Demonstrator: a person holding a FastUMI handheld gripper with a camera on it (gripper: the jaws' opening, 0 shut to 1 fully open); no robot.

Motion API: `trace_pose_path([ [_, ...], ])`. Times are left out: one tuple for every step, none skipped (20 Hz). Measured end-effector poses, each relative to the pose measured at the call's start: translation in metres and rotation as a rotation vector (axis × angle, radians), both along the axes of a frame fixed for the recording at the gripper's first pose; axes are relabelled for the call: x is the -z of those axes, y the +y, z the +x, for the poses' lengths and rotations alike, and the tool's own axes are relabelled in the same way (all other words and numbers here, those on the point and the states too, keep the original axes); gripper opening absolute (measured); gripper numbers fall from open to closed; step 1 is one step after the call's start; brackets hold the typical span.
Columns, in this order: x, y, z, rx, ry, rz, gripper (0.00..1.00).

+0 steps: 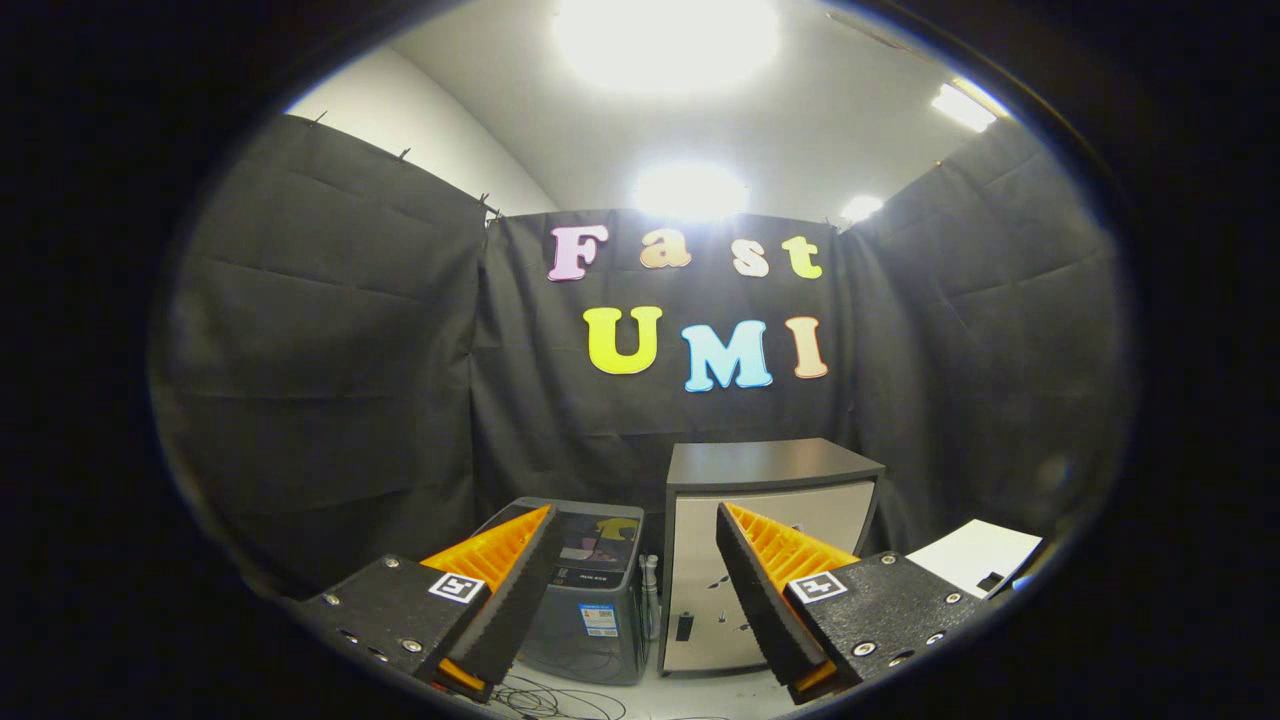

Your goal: Put the clothes into the washing machine and then close the washing machine lid.

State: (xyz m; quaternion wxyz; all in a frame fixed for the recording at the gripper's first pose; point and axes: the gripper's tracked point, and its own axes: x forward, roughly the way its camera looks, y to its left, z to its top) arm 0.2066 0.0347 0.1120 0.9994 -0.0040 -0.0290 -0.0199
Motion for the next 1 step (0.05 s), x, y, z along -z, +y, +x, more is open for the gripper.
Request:
trace_pose_path([
  [0.0002,-0.0012,-0.0012,0.010,-0.003,0.003,0.95],
])
